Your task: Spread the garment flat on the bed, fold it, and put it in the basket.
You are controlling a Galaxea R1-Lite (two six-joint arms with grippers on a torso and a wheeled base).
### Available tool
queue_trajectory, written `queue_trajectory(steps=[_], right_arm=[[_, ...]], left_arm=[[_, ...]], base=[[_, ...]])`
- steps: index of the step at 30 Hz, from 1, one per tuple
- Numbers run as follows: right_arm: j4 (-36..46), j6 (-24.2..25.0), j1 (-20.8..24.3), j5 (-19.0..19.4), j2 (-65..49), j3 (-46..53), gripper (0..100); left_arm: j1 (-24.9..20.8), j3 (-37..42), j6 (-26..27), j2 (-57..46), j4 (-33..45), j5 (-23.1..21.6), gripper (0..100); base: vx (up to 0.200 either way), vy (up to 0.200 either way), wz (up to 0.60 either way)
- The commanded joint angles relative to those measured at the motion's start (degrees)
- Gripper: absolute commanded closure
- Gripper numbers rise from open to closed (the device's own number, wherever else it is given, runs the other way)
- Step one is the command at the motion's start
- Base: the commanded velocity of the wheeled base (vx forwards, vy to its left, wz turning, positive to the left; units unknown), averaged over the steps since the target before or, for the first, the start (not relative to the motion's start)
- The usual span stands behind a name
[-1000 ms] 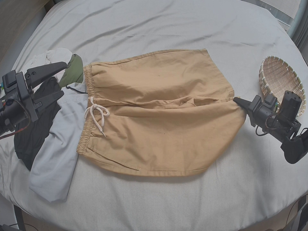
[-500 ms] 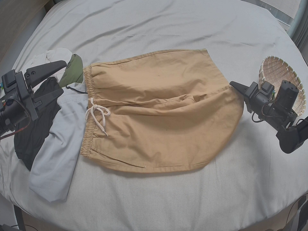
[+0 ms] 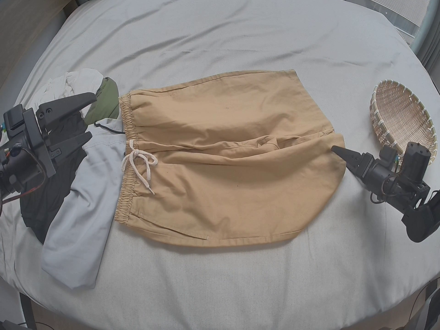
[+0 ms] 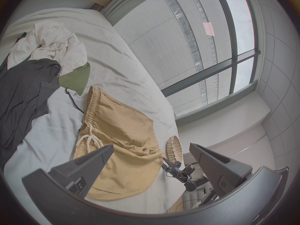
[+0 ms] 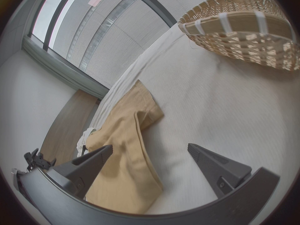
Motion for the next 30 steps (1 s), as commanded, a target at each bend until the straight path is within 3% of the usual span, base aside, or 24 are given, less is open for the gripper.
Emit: queue_trajectory(steps=[1, 4, 15, 24, 30], right_arm=[[-0.9, -0.4, 0.4, 1.0, -0.5, 3.1, 0], [-5.1, -0.3, 3.5, 1.7, -0.2, 4.7, 0], [-11.0, 0.1, 7.3, 4.4, 1.0, 7.6, 0], [-6.3, 0.1, 7.5, 8.4, -10.5, 14.9, 0], [3.6, 0.8, 7.7, 11.1, -18.5, 13.2, 0]], left_arm=[[-0.2, 1.0, -0.2, 0.0, -1.2, 0.0, 0], [-0.2, 1.8, -0.2, -0.1, -2.5, 0.0, 0], [-0.1, 3.0, -0.6, -0.4, -5.3, -0.1, 0], [0.0, 2.9, -0.7, -0.4, -5.3, -0.3, 0], [0.1, 2.8, -0.7, -0.4, -5.3, -0.4, 0]], base=[[0.0, 0.0, 0.0], [0.0, 0.0, 0.0], [0.0, 0.0, 0.0], [0.0, 0.0, 0.0], [0.0, 0.0, 0.0]])
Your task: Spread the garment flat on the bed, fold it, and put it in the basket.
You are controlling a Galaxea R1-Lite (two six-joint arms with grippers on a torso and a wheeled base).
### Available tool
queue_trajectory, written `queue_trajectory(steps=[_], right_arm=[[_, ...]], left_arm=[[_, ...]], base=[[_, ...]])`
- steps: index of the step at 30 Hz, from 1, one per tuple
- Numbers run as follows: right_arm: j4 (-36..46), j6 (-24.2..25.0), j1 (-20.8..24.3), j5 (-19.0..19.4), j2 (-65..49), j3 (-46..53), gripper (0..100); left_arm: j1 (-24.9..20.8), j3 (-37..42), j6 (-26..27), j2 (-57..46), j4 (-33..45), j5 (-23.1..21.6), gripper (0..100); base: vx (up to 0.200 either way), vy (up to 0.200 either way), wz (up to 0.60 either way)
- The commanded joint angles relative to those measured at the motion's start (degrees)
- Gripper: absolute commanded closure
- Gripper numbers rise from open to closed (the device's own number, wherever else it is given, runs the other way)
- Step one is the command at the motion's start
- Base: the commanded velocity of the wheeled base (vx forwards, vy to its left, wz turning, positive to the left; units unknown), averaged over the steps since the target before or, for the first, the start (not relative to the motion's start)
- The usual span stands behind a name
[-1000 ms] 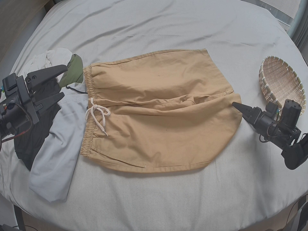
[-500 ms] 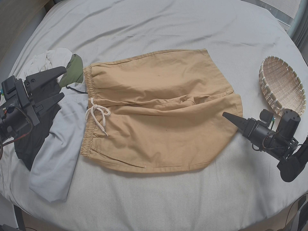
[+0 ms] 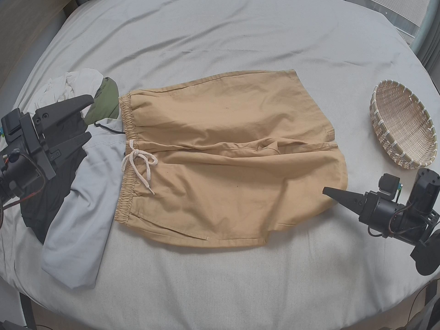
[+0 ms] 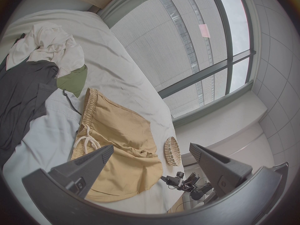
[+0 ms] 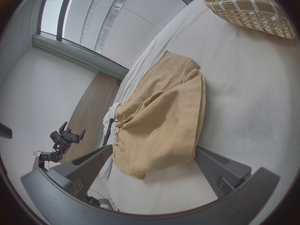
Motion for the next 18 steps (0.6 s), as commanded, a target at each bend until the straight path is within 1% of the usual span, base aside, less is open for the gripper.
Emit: queue_trajectory(steps=[1, 2, 5, 8, 10, 11, 13, 14, 15, 16, 18], right_arm=[[4.5, 0.4, 0.2, 1.3, -8.5, -0.7, 0], [8.5, 2.1, 0.2, 2.5, -11.9, -2.3, 0], [14.2, 6.1, -0.4, 4.3, -18.1, -5.3, 0], [18.6, 9.5, -1.4, 4.8, -22.7, -8.2, 0], [18.7, 9.6, -1.4, 4.8, -22.9, -8.4, 0], [20.2, 10.3, -4.0, 4.7, -23.9, -9.3, 0], [20.4, 10.1, -6.8, 4.6, -23.8, -9.1, 0], [20.4, 9.6, -9.2, 4.6, -23.3, -8.7, 0], [20.5, 9.3, -9.9, 4.7, -23.3, -8.6, 0], [20.8, 8.2, -12.0, 4.7, -23.2, -7.9, 0], [21.5, 6.6, -13.9, 4.7, -23.2, -7.5, 0]], left_arm=[[0.1, -0.2, -0.1, 0.1, 0.0, -0.1, 0], [0.2, -0.3, -0.1, 0.2, 0.0, -0.1, 0], [0.3, -0.3, -0.1, 0.6, 0.0, 0.2, 0], [0.4, 0.1, 0.2, 1.6, 0.0, 0.4, 0], [0.4, 0.1, 0.2, 1.6, 0.0, 0.5, 0], [0.5, 0.9, 0.7, 3.0, 0.0, 0.6, 0], [0.6, 2.1, 1.0, 3.7, 0.0, 0.6, 0], [0.7, 3.2, 1.6, 3.8, 0.0, 0.6, 0], [0.7, 3.6, 2.0, 4.0, 0.0, 0.6, 0], [0.7, 5.3, 2.9, 4.1, 0.0, 0.6, 0], [0.7, 7.5, 4.1, 4.1, 0.0, 0.6, 0]], base=[[0.0, 0.0, 0.0], [0.0, 0.0, 0.0], [0.0, 0.0, 0.0], [0.0, 0.0, 0.0], [0.0, 0.0, 0.0], [0.0, 0.0, 0.0], [0.0, 0.0, 0.0], [0.0, 0.0, 0.0], [0.0, 0.0, 0.0], [0.0, 0.0, 0.0], [0.0, 0.0, 0.0]])
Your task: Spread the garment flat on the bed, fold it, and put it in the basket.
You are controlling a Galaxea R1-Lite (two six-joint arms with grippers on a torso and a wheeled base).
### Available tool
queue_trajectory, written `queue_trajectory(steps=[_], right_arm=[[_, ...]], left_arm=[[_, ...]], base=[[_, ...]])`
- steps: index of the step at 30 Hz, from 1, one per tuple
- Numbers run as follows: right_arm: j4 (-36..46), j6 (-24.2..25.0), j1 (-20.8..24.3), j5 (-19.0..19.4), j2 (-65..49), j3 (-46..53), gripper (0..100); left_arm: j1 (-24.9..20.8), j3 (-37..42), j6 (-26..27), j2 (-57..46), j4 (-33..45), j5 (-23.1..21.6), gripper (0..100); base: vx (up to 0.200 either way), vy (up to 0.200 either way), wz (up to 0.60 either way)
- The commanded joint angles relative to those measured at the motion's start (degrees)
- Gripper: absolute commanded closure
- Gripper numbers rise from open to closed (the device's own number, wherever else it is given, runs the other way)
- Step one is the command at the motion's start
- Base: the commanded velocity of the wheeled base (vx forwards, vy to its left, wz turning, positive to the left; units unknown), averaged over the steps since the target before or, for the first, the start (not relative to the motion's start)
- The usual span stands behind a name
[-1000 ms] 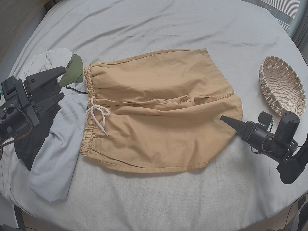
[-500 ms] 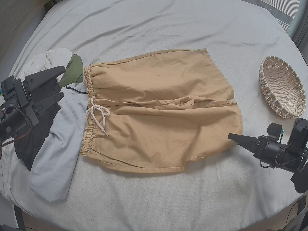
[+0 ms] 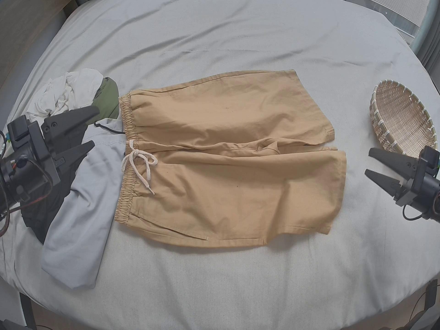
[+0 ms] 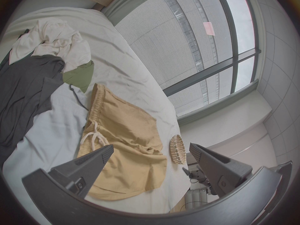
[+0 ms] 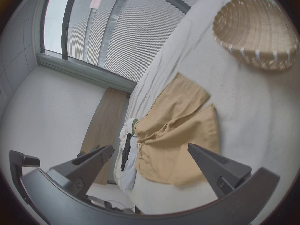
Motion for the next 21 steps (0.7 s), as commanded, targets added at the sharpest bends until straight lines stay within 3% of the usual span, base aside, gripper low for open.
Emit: queue_trajectory(steps=[1, 10, 21], right_arm=[[1.4, -2.3, -6.6, 0.2, -1.8, 0.8, 0], [3.2, -3.7, -6.8, 0.1, -3.4, 3.5, 0], [3.2, -3.9, -6.8, 0.0, -3.9, 3.6, 0]], left_arm=[[0.2, 5.3, 2.3, 1.9, 0.0, 0.1, 0], [0.7, 15.3, 8.4, 5.7, -0.2, 0.0, 0], [1.9, 15.4, 8.6, 12.5, -2.2, 0.1, 0]], base=[[0.0, 0.0, 0.0], [0.0, 0.0, 0.0], [0.0, 0.0, 0.0]])
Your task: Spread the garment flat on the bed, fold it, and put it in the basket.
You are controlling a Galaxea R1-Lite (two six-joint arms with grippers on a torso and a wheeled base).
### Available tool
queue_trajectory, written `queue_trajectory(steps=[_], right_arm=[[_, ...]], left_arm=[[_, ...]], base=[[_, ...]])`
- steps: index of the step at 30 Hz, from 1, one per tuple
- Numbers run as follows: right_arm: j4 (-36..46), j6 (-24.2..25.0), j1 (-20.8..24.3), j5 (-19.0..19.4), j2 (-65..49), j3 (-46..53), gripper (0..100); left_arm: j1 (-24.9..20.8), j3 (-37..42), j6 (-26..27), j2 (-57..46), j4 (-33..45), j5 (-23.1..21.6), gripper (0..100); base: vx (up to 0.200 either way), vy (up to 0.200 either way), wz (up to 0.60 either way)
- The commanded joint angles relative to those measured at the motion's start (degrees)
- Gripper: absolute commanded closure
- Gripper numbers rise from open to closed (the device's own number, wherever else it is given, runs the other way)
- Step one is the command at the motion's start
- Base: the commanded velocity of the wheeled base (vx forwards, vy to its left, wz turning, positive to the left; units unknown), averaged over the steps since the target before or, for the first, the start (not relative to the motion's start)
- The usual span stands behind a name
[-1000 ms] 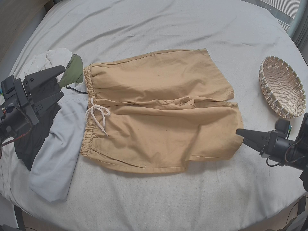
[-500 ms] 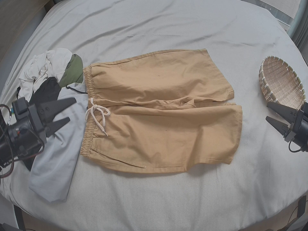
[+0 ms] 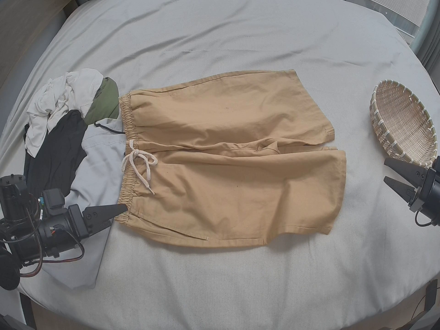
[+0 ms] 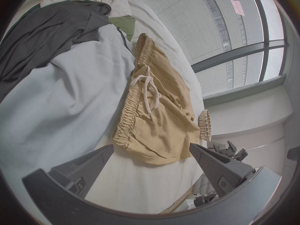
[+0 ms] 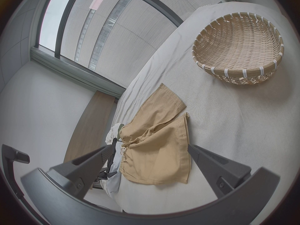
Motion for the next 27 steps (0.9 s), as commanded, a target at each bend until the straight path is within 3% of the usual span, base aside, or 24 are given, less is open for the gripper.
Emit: queue_trajectory(steps=[1, 11, 18, 19, 27], right_arm=[[0.0, 0.0, 0.0, 0.0, -0.6, 0.0, 0], [0.0, 0.0, 0.0, 0.0, -1.0, -0.1, 0], [0.0, 0.0, 0.0, 0.0, -1.0, -0.1, 0], [0.0, 0.0, 0.0, 0.0, -1.0, -0.1, 0], [0.0, 0.0, 0.0, 0.0, -1.0, 0.1, 0]], left_arm=[[0.6, 0.0, 0.0, 4.8, -1.9, 0.1, 0], [0.7, 0.0, -0.3, 12.5, -11.3, 2.5, 0], [0.5, -0.4, -1.0, 13.5, -12.9, 2.3, 0], [0.4, -0.4, -1.0, 13.5, -12.9, 2.3, 100], [0.4, -1.1, -1.0, 14.2, -13.0, 2.0, 100]], base=[[0.0, 0.0, 0.0], [0.0, 0.0, 0.0], [0.0, 0.0, 0.0], [0.0, 0.0, 0.0], [0.0, 0.0, 0.0]])
